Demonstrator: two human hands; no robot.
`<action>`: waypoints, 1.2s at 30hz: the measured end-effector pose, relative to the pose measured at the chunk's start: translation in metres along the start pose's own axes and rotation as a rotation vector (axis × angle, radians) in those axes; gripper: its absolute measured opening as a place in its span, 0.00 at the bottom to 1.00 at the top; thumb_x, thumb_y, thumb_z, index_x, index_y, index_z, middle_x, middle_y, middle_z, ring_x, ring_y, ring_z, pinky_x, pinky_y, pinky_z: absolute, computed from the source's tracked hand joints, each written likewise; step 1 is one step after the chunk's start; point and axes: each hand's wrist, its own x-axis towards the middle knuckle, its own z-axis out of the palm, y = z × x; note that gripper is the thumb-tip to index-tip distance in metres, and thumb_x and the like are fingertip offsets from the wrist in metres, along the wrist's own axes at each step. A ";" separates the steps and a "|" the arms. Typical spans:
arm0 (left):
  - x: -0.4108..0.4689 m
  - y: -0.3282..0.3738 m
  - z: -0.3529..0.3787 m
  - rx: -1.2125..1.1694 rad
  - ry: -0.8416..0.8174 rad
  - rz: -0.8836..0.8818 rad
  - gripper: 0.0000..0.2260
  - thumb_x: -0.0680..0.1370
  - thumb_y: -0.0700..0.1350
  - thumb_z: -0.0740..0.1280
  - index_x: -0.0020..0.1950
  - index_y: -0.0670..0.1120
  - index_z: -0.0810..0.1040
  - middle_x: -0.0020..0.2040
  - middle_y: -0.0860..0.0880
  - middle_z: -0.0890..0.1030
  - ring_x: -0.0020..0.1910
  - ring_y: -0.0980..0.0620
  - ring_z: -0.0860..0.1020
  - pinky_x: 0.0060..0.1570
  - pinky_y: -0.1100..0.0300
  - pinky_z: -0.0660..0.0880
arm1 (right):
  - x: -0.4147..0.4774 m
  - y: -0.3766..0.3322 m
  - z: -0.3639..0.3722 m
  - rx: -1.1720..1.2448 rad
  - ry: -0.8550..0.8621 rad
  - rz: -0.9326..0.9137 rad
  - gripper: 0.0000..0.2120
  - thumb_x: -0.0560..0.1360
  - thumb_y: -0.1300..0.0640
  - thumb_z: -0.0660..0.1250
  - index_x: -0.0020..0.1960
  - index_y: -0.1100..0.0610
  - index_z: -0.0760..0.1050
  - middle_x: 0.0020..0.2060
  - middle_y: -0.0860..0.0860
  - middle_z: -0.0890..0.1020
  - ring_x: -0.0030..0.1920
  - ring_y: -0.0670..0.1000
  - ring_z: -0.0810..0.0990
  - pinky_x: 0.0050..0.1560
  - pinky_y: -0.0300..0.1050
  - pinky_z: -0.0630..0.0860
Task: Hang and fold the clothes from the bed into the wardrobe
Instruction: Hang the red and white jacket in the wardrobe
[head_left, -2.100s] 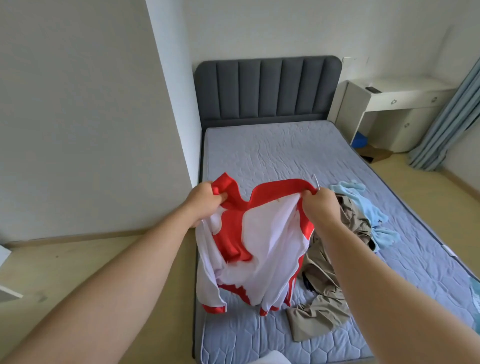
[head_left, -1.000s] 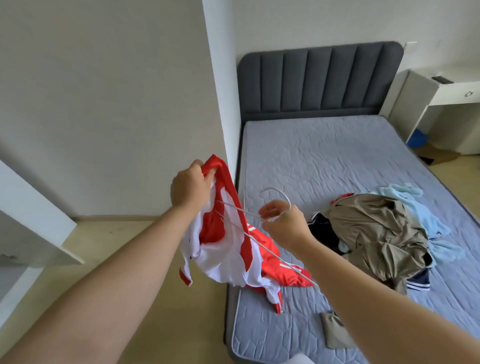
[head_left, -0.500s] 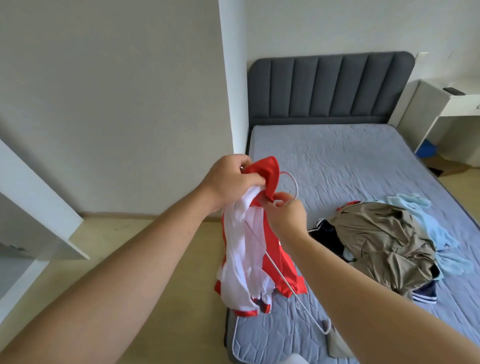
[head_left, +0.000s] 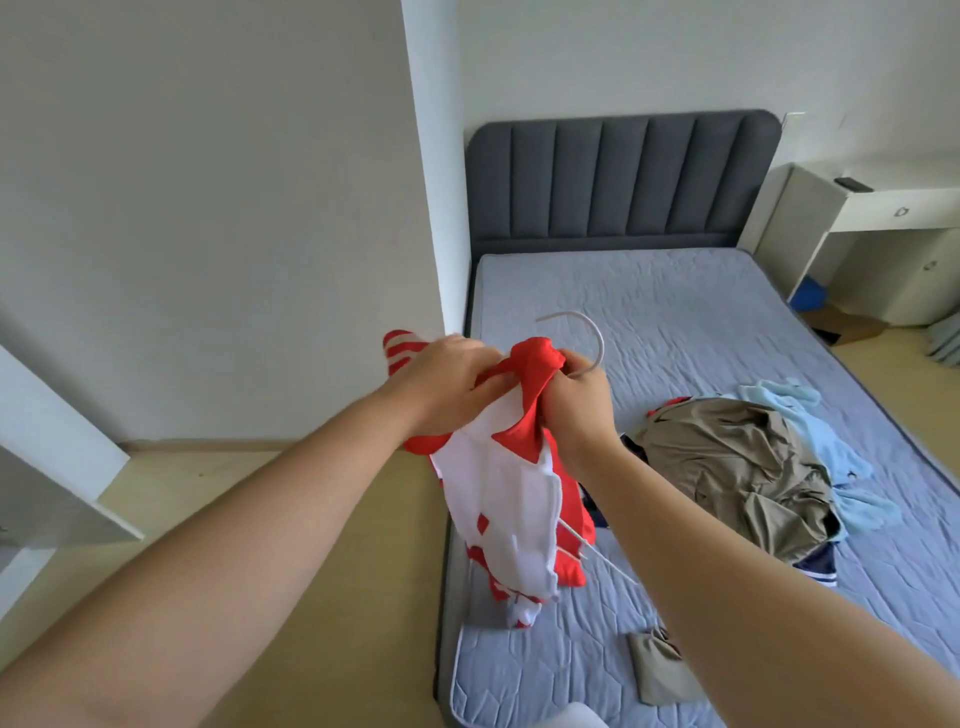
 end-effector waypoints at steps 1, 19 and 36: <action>0.002 -0.001 0.003 -0.008 -0.012 0.012 0.18 0.80 0.64 0.55 0.35 0.56 0.69 0.34 0.57 0.75 0.34 0.58 0.72 0.37 0.58 0.68 | -0.001 -0.003 -0.001 0.020 -0.032 0.005 0.08 0.73 0.52 0.68 0.40 0.56 0.81 0.32 0.56 0.81 0.34 0.55 0.79 0.38 0.52 0.77; 0.005 -0.021 -0.024 -0.121 0.163 0.010 0.26 0.72 0.70 0.66 0.26 0.56 0.62 0.26 0.62 0.73 0.27 0.60 0.71 0.26 0.72 0.61 | 0.018 0.046 -0.028 -0.533 -0.436 0.528 0.07 0.74 0.59 0.72 0.49 0.62 0.78 0.41 0.57 0.76 0.37 0.52 0.74 0.41 0.45 0.77; -0.058 -0.109 -0.050 0.573 0.313 -0.338 0.40 0.67 0.81 0.47 0.34 0.48 0.80 0.34 0.47 0.81 0.43 0.43 0.80 0.45 0.52 0.67 | 0.052 -0.008 0.013 -1.265 -0.216 -0.263 0.18 0.73 0.41 0.67 0.46 0.56 0.74 0.38 0.53 0.77 0.37 0.58 0.75 0.37 0.46 0.71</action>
